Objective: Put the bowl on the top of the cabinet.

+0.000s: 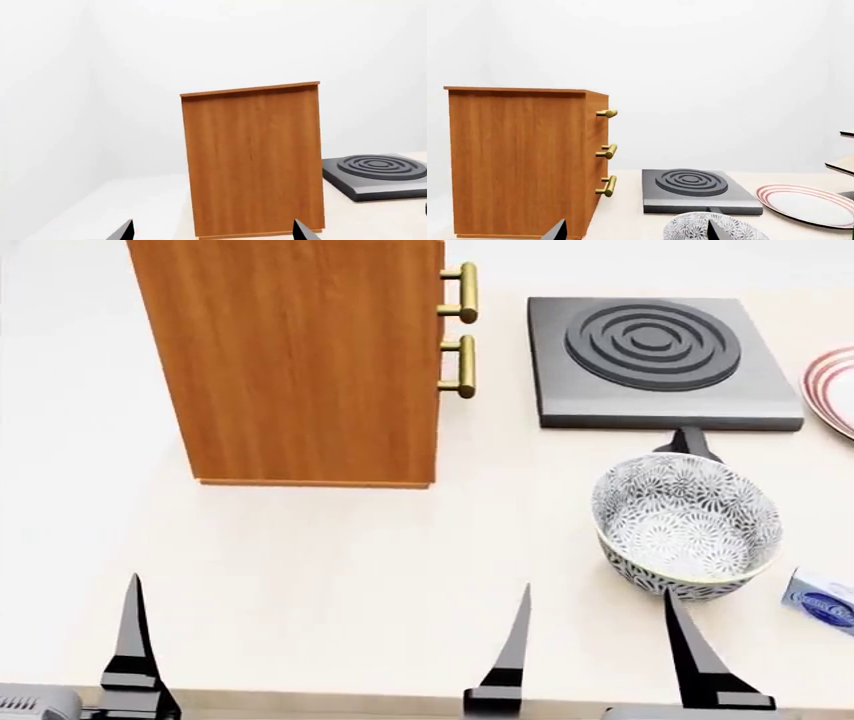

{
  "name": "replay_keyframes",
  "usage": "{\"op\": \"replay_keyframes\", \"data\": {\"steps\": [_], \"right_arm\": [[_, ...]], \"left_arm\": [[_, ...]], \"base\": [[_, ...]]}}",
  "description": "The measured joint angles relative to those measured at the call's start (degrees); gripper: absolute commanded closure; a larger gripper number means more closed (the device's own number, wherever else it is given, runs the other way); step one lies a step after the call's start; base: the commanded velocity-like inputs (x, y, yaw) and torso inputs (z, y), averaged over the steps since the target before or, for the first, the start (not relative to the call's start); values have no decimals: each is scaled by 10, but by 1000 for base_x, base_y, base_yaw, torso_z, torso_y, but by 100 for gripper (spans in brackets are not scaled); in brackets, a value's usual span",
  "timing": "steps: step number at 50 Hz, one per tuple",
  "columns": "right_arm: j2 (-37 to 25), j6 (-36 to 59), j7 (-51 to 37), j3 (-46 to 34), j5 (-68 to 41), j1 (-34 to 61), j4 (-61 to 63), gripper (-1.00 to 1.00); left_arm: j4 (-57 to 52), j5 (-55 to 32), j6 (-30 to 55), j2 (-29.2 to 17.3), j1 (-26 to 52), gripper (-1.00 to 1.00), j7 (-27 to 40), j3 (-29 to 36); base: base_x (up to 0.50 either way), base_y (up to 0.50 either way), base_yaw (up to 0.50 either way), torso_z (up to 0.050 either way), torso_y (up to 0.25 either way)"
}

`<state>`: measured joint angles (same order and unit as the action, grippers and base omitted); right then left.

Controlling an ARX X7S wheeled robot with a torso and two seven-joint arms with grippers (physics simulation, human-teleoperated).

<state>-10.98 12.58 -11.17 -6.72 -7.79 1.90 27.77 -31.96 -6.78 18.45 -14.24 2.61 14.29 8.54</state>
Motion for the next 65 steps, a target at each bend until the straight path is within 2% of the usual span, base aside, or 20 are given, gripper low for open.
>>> {"op": "replay_keyframes", "data": {"steps": [10,24,57,65], "right_arm": [[-4,-6,-2,-3,-1,-1,-4,-100],[-6,-12,-17,-10,9,-3,-11,-100],[-13,-24,-38,-17,14,-2,-20,-100],[-14,-22,-47,-19,19,0,-21,-100]], "left_arm": [[5,-4,-5,-1,0,-100,2,1],[10,-6,-9,-5,-1,-100,6,4],[12,-9,-12,-12,0,-100,16,11],[12,-11,-13,-13,0,-100,18,12]], "base": [[0,386,0,0,0],[1,0,0,0,0],[489,0,0,0,0],[68,0,0,0,0]]}}
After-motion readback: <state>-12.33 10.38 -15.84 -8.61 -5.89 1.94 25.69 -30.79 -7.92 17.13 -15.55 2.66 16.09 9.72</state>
